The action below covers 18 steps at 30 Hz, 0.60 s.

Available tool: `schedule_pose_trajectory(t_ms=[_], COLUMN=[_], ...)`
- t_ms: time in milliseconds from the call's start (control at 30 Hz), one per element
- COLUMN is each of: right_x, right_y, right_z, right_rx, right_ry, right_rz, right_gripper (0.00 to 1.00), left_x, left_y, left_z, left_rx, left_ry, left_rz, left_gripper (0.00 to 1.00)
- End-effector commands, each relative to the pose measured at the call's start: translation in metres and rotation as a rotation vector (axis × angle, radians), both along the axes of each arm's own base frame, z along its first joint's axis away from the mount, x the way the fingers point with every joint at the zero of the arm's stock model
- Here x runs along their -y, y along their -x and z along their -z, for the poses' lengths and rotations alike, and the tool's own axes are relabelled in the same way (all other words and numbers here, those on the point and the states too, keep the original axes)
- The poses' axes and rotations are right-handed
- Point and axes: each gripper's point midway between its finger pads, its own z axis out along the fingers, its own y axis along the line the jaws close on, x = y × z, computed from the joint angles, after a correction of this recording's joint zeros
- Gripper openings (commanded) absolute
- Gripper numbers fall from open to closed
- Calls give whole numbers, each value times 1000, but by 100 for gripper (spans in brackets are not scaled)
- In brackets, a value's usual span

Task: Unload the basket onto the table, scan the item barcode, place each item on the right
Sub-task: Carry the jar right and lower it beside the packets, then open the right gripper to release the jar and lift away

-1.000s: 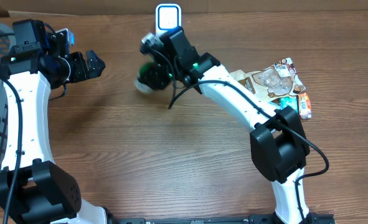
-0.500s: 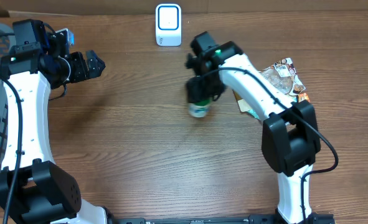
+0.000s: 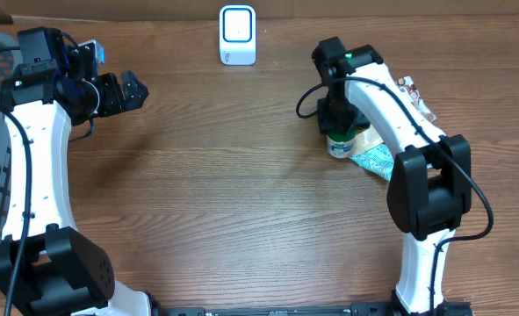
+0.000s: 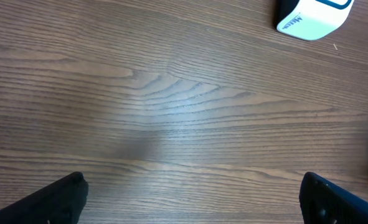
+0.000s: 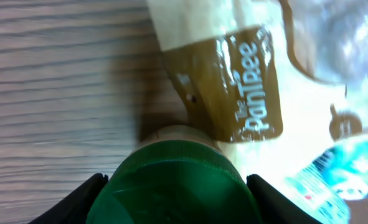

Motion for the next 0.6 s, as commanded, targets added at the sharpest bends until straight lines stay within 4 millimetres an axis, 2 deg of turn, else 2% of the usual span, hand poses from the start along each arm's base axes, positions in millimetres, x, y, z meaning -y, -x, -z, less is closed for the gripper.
schedule_pose_trajectory(t_ms=[0, 200, 367, 567], right_x=[28, 60, 78, 101], right_y=[-9, -8, -6, -20], right_z=[-23, -23, -23, -24], right_rx=[75, 67, 58, 119], right_ry=[40, 48, 53, 36], right_rz=[109, 252, 304, 404], right_gripper=[42, 42, 42, 43], left_x=[0, 0, 0, 0], left_y=[-4, -4, -4, -4], left_z=[-11, -11, -11, -11], left_rx=[33, 33, 33, 33], left_ry=[-21, -21, -22, -21], left_rz=[21, 21, 21, 21], left_gripper=[100, 100, 100, 100])
